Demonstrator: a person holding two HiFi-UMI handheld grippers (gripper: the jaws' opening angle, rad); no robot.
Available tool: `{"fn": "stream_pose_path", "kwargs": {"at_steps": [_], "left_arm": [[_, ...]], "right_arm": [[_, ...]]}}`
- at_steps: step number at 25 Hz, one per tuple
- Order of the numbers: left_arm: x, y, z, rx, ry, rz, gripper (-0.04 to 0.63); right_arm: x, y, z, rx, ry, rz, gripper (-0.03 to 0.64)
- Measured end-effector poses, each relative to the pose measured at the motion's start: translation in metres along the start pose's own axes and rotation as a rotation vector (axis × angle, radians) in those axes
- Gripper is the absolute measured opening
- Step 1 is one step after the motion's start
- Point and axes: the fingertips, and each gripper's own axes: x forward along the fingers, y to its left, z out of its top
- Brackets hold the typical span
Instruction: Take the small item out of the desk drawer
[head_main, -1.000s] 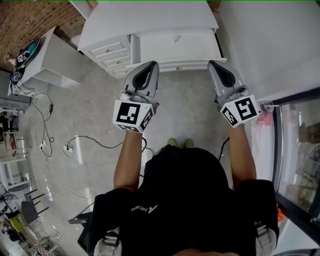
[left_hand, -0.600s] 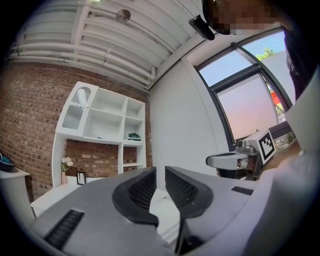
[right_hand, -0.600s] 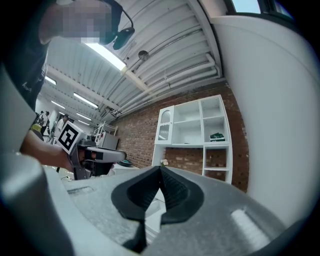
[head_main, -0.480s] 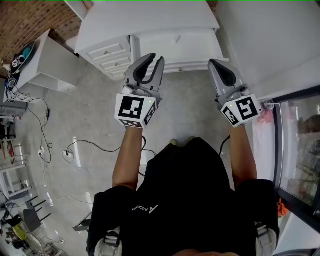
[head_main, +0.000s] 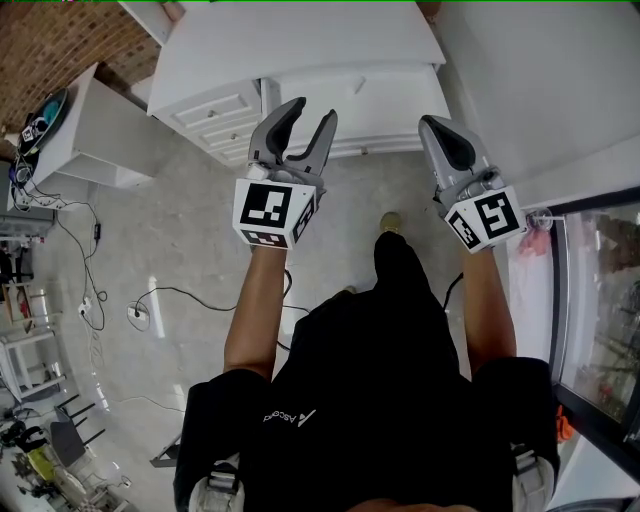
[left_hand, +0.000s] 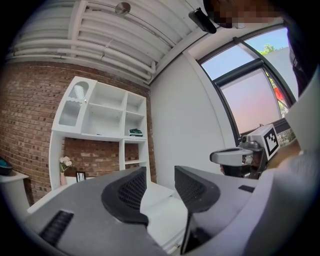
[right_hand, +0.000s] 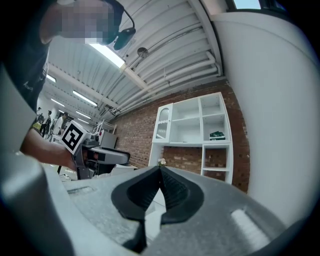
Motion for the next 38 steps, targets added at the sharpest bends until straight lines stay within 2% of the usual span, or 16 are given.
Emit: {"fn": "stream_pose_path", "kwargs": {"at_steps": [6,11,18,23,31,38], "left_arm": [[0.060,0.020,-0.025,0.012,0.056,0.018,0.172],[0.122,0.041,-0.055,0.015,0.139,0.033,0.172],[0.217,0.061,-0.123,0.006,0.330,0.047,0.172],[0.266,0.072,-0.175,-0.014,0.476,0.055,0.172],[0.310,0.082,-0.258,-0.041,0.662,0.070,0.172],[0.330,0.090,-0.312,-0.074,0.787,0.026,0.172]], "right_arm": [[0.033,-0.054,-0.023,0.002,-0.002,0.009,-0.001],[0.070,-0.109,-0.049,-0.003,0.015,0.024,0.000],[0.119,-0.191,-0.099,-0.009,0.067,0.083,0.000],[0.149,-0.239,-0.140,0.018,0.108,0.121,0.000],[0.176,-0.279,-0.190,0.069,0.144,0.168,0.000],[0.195,-0.292,-0.217,0.101,0.187,0.161,0.000]]}}
